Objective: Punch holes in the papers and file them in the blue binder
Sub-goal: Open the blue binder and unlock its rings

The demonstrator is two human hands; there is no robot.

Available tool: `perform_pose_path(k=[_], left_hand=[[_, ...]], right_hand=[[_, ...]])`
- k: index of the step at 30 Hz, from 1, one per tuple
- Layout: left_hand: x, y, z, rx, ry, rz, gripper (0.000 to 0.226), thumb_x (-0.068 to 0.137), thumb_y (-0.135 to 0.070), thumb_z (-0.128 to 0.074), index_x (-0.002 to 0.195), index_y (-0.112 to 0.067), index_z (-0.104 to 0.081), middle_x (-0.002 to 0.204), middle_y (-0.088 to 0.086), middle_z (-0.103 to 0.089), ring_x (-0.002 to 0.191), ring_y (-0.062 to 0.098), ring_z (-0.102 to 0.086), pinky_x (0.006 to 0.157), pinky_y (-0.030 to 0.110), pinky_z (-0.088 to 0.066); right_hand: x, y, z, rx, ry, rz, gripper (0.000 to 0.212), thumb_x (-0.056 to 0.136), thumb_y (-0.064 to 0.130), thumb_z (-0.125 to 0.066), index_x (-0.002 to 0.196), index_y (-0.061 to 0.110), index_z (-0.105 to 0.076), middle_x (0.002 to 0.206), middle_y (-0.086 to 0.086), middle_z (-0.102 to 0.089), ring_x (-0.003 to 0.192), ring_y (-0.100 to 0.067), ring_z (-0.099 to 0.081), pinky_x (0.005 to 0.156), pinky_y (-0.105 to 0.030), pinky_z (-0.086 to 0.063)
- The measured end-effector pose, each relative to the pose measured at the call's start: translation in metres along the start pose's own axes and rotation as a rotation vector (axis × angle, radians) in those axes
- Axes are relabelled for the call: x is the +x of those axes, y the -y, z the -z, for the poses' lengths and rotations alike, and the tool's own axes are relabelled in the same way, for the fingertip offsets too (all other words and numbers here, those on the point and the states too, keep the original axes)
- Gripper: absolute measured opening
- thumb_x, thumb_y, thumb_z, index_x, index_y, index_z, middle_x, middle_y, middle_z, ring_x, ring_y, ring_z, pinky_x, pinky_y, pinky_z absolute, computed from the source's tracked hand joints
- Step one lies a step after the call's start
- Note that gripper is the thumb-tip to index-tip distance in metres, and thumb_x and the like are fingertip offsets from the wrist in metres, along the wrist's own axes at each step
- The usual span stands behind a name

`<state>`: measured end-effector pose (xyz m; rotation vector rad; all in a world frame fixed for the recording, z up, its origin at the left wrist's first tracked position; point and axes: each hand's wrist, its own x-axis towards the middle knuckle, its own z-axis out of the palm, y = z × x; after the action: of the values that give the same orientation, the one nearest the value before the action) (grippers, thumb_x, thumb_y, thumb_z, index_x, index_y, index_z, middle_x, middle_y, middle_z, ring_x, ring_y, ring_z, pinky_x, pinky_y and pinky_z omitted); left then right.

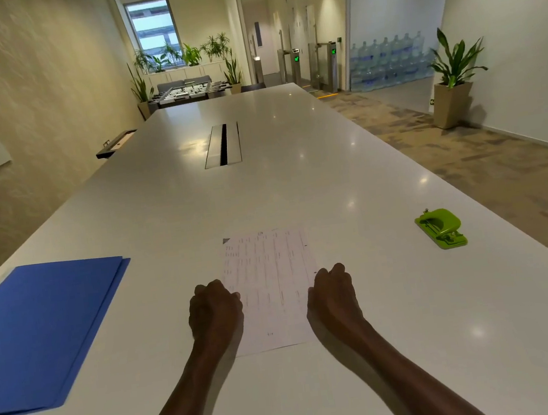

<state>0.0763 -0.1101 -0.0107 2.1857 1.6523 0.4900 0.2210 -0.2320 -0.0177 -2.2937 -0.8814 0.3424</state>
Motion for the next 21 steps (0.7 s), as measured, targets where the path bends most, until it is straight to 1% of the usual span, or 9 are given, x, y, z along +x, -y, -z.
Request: perform_pose_path(k=[5,7,9,10,11,13,14,17,21], left_hand=[[0.005,0.005,0.001,0.031,-0.006,-0.017,0.037,0.091,-0.037,-0.056,0.108,-0.004,-0.059,0.111,0.018,-0.056,0.106,0.035,-0.055,0.085,0.038,-0.045],[0.004,0.008,0.002,-0.005,-0.031,0.01,0.043,0.091,-0.041,-0.054,0.112,-0.004,-0.06,0.113,0.019,-0.055,0.107,0.036,-0.055,0.086,0.038,-0.045],[0.006,0.013,0.005,-0.046,-0.05,0.026,0.049,0.092,-0.045,-0.052,0.119,-0.004,-0.058,0.117,0.019,-0.054,0.11,0.036,-0.054,0.089,0.039,-0.045],[0.007,0.017,0.007,-0.072,-0.046,0.029,0.051,0.092,-0.046,-0.052,0.123,-0.005,-0.057,0.12,0.019,-0.054,0.112,0.035,-0.054,0.092,0.039,-0.044],[0.009,0.021,0.01,-0.101,-0.04,0.034,0.053,0.091,-0.047,-0.054,0.126,-0.007,-0.056,0.123,0.018,-0.054,0.114,0.034,-0.054,0.094,0.039,-0.045],[0.011,0.032,0.019,-0.153,-0.045,0.034,0.056,0.088,-0.046,-0.059,0.131,-0.01,-0.055,0.128,0.015,-0.054,0.114,0.031,-0.057,0.095,0.038,-0.047],[0.011,0.038,0.024,-0.172,-0.062,0.021,0.055,0.087,-0.045,-0.061,0.13,-0.011,-0.056,0.128,0.014,-0.053,0.112,0.03,-0.058,0.093,0.036,-0.047],[0.009,0.053,0.044,-0.217,-0.116,-0.035,0.048,0.088,-0.039,-0.064,0.128,-0.013,-0.058,0.127,0.012,-0.054,0.106,0.027,-0.06,0.087,0.03,-0.044],[0.016,0.082,0.075,-0.299,-0.162,-0.119,0.04,0.089,-0.034,-0.064,0.124,-0.017,-0.06,0.128,0.007,-0.055,0.107,0.02,-0.061,0.091,0.03,-0.048]], right_hand=[[-0.003,-0.002,0.001,-0.108,-0.042,0.07,0.017,0.09,0.014,-0.047,0.103,0.003,-0.049,0.105,-0.019,-0.043,0.102,-0.035,-0.046,0.075,-0.032,-0.031],[0.0,-0.001,0.008,-0.195,-0.055,0.172,0.012,0.077,0.012,-0.067,0.078,0.005,-0.056,0.071,-0.01,-0.042,0.08,-0.035,-0.052,0.062,-0.031,-0.033],[0.004,-0.001,0.01,-0.382,-0.016,0.22,0.028,0.05,0.011,-0.086,0.058,0.008,-0.059,0.049,-0.005,-0.039,0.052,-0.031,-0.049,0.047,-0.026,-0.024],[0.008,-0.002,0.011,-0.455,-0.019,0.226,0.027,0.051,0.014,-0.087,0.062,0.009,-0.063,0.05,-0.007,-0.046,0.052,-0.031,-0.049,0.047,-0.026,-0.024],[0.007,0.002,0.013,-0.471,0.034,0.221,0.022,0.065,0.018,-0.081,0.076,0.008,-0.066,0.062,-0.011,-0.054,0.062,-0.034,-0.053,0.051,-0.029,-0.028],[0.004,0.012,0.015,-0.27,-0.061,0.221,0.022,0.093,0.021,-0.052,0.104,0.003,-0.059,0.095,-0.018,-0.057,0.09,-0.039,-0.052,0.069,-0.036,-0.036],[0.002,0.02,0.017,-0.183,-0.102,0.169,0.029,0.097,0.024,-0.044,0.107,0.0,-0.056,0.104,-0.021,-0.053,0.098,-0.039,-0.05,0.078,-0.037,-0.037],[-0.01,0.049,0.016,-0.007,-0.158,0.166,0.04,0.098,0.031,-0.042,0.113,-0.003,-0.056,0.116,-0.025,-0.048,0.107,-0.038,-0.051,0.089,-0.035,-0.038],[-0.029,0.087,-0.007,0.061,-0.174,0.254,0.044,0.097,0.032,-0.046,0.126,0.001,-0.053,0.123,-0.02,-0.05,0.111,-0.031,-0.053,0.086,-0.03,-0.037]])
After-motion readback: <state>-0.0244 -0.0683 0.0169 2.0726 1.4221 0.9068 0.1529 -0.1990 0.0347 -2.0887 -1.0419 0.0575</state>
